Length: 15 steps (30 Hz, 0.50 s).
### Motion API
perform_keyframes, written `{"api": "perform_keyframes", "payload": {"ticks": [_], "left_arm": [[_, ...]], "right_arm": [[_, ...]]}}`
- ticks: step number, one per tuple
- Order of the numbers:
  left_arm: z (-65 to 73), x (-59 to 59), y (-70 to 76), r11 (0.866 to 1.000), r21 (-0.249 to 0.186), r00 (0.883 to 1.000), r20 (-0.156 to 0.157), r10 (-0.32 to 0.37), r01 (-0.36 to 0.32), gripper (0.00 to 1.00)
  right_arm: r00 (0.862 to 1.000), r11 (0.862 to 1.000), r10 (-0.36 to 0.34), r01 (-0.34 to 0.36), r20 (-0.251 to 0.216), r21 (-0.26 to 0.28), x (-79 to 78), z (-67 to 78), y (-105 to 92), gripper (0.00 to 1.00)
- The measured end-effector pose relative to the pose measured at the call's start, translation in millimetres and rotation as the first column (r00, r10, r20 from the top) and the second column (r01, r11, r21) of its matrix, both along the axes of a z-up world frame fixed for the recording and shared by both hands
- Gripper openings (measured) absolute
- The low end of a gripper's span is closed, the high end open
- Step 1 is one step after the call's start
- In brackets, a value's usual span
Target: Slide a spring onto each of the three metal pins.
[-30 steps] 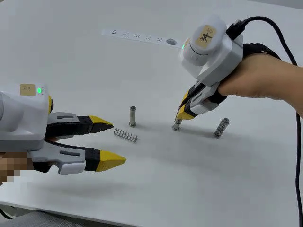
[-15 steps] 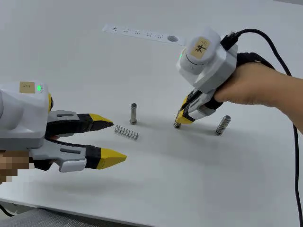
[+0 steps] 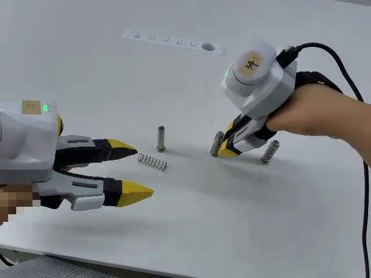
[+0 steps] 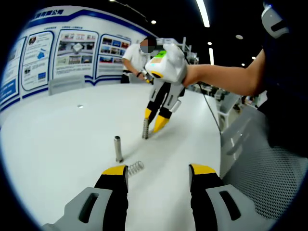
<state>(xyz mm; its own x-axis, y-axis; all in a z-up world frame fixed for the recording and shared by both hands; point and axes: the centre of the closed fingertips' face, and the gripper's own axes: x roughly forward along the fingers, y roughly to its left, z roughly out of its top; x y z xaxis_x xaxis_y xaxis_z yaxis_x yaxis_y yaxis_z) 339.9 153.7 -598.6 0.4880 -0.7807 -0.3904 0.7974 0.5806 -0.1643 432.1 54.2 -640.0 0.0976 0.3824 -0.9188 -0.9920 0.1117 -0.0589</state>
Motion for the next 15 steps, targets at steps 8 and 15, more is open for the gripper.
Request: {"api": "perform_keyframes", "payload": {"ticks": [8, 15], "left_arm": [[1.1, 0.5, 1.6, 1.0, -0.001, 1.0, 0.005, 0.005, -0.005, 0.52], [-0.8, -0.4, 2.6, 1.0, 0.001, 1.0, 0.003, 0.007, -0.007, 0.52]], "right_arm": [[1.0, 1.0, -0.005, 0.005, -0.024, 0.017, -23.6, 2.1, 3.2, 0.17], [0.997, 0.996, 0.056, -0.053, -0.043, 0.071, -42.6, 7.6, 31.6, 0.17]]}}
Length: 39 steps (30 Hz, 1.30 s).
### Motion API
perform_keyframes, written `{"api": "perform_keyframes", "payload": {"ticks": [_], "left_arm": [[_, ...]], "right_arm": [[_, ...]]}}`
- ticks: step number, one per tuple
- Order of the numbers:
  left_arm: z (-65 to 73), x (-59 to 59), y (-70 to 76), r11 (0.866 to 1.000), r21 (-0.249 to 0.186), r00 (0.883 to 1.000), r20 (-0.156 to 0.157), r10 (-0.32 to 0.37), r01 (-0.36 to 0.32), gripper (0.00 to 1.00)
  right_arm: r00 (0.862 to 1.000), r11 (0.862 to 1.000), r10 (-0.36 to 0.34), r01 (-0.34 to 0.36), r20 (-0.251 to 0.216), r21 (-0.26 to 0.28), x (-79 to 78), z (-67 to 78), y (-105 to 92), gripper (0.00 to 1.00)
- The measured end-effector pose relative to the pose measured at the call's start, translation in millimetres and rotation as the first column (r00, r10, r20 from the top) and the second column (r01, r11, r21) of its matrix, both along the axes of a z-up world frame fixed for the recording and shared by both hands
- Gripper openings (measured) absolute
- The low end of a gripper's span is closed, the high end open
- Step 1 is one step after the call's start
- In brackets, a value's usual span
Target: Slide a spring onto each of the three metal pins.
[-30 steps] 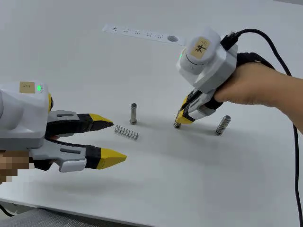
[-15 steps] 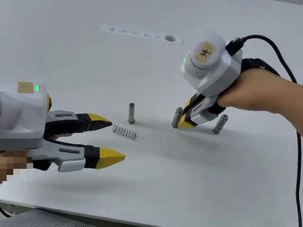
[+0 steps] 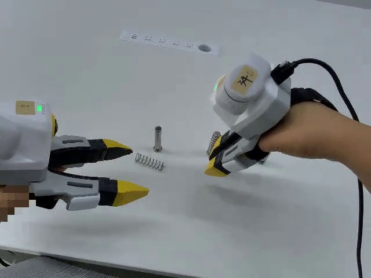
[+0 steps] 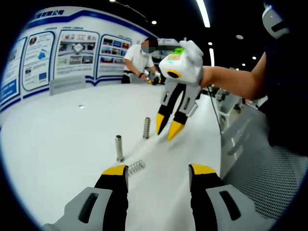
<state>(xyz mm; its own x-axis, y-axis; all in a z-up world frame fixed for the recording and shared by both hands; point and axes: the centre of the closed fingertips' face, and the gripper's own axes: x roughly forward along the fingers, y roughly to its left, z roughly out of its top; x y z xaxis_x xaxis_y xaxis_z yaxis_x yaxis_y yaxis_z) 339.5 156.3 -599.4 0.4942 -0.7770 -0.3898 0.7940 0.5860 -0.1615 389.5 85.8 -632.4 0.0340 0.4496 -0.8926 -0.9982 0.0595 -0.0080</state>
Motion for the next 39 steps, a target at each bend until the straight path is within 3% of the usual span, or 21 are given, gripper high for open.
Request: {"api": "perform_keyframes", "payload": {"ticks": [9, 14, 27, 39], "left_arm": [[3.0, -0.2, 3.9, 1.0, 0.001, 1.0, 0.006, 0.009, -0.009, 0.51], [0.2, -2.4, 4.6, 1.0, 0.006, 1.0, -0.002, 0.011, -0.011, 0.51], [2.5, -1.0, 6.9, 1.0, 0.016, 1.0, -0.002, 0.012, -0.012, 0.51], [0.2, -2.0, 8.5, 1.0, 0.02, 1.0, -0.01, 0.02, -0.02, 0.51]], "right_arm": [[0.999, 0.998, 0.035, -0.035, 0.006, 0.054, -6.5, -5.9, 41.9, 0.17], [0.999, 0.997, 0.032, -0.032, 0.003, 0.07, -6.0, -10.6, 55.6, 0.17], [1.0, 0.997, 0.023, -0.023, -0.008, 0.075, -2.1, -23.3, 70.7, 0.17], [0.999, 0.998, 0.014, -0.012, -0.029, 0.061, -4.3, -33.3, 72.4, 0.12]]}}
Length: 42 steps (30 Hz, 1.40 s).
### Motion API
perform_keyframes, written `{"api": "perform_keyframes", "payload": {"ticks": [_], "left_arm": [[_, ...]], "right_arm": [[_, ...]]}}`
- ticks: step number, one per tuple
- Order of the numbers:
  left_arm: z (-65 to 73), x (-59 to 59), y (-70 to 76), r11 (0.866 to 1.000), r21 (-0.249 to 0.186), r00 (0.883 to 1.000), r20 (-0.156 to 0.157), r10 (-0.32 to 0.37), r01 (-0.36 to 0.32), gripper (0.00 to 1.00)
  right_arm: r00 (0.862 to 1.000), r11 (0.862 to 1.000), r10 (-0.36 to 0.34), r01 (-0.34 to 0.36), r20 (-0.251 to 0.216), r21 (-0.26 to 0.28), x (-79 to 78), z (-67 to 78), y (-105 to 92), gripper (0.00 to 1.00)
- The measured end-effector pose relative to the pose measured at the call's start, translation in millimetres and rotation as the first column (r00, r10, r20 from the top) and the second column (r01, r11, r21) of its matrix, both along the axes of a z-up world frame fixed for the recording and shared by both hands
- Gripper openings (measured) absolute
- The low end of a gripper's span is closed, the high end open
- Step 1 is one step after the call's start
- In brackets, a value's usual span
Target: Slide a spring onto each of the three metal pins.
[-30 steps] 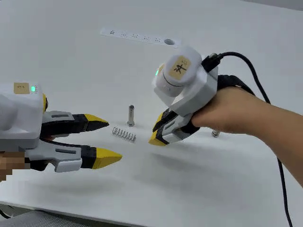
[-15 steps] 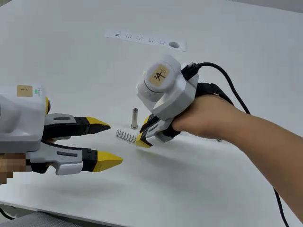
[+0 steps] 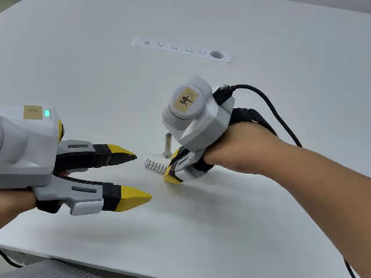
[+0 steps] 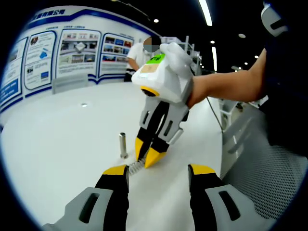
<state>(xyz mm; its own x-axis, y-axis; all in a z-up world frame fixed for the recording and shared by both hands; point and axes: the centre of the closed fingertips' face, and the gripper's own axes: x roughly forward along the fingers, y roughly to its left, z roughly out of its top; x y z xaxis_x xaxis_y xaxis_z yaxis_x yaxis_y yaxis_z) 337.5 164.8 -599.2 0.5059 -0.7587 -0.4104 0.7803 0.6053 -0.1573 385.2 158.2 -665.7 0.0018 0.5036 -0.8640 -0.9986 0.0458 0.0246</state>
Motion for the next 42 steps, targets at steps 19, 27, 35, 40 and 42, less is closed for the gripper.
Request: {"api": "perform_keyframes", "payload": {"ticks": [19, 27, 35, 40, 42], "left_arm": [[-9.6, -3.9, -14.7, 0.997, 0.034, 0.997, -0.004, -0.075, 0.076, 0.48], [-10.9, -8.6, -25.7, 0.987, 0.055, 0.988, 0.013, -0.153, 0.152, 0.39], [-10.5, -11.2, -28.0, 0.976, 0.085, 0.978, 0.041, -0.203, 0.199, 0.25], [-10.0, -13.6, -29.1, 0.972, 0.097, 0.974, 0.047, -0.221, 0.216, 0.18], [-9.4, -14.5, -29.9, 0.97, 0.097, 0.972, 0.052, -0.228, 0.223, 0.14]], "right_arm": [[0.999, 0.999, 0.047, -0.046, -0.028, 0.026, -30.5, 32.6, -25.3, 0.11], [0.994, 0.994, 0.103, -0.102, -0.028, 0.031, -50.5, 44.9, -30.1, 0.11], [0.991, 0.991, 0.13, -0.129, -0.024, 0.034, -57.8, 52.0, -28.0, 0.11], [0.99, 0.989, 0.141, -0.14, -0.023, 0.038, -60.8, 55.3, -27.1, 0.11], [0.989, 0.989, 0.144, -0.143, -0.023, 0.038, -61.5, 55.9, -27.0, 0.11]]}}
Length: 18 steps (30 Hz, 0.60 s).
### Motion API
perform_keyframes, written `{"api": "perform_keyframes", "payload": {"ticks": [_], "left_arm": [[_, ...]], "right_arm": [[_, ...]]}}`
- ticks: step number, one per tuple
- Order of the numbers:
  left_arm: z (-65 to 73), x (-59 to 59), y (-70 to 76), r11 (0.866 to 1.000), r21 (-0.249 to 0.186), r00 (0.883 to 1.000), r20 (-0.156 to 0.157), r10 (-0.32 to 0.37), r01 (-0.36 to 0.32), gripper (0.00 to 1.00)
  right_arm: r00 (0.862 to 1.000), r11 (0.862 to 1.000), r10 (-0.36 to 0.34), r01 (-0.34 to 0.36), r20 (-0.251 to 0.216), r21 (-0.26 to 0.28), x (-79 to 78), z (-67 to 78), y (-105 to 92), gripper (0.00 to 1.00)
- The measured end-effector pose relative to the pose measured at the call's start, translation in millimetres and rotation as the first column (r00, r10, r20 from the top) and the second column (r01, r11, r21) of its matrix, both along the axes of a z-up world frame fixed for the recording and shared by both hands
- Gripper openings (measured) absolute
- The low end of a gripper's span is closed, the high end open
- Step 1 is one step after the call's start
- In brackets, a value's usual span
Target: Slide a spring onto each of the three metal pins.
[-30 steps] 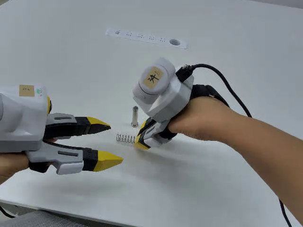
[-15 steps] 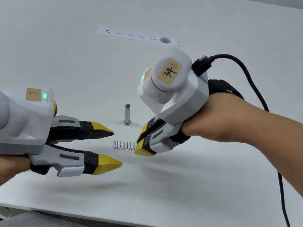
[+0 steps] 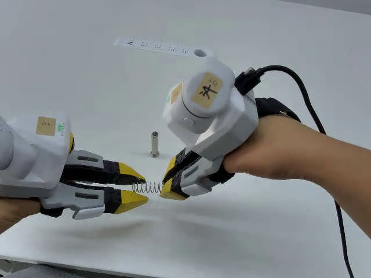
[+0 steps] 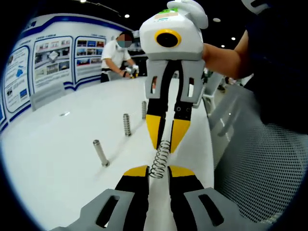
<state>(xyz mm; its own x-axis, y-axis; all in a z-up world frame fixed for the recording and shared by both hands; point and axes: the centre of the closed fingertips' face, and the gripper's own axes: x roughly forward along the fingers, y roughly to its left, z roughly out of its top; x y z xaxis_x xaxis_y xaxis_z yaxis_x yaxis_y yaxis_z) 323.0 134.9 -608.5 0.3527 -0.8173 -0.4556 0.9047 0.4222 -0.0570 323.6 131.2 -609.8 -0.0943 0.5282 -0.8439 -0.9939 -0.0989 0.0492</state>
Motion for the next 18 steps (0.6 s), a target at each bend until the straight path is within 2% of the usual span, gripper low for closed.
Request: {"api": "perform_keyframes", "payload": {"ticks": [11, 18], "left_arm": [[3.3, -3.9, -2.8, 0.999, 0.019, 0.999, 0.017, -0.035, 0.035, 0.11], [10.2, -3.2, -5.3, 0.999, 0.001, 0.999, 0.021, -0.036, 0.036, 0.1]], "right_arm": [[1.0, 1.0, 0.018, -0.018, -0.013, 0.02, -3.6, 1.1, -3.7, 0.12], [1.0, 1.0, 0.007, -0.007, -0.021, 0.021, -2.9, -4.2, -9.0, 0.14]]}}
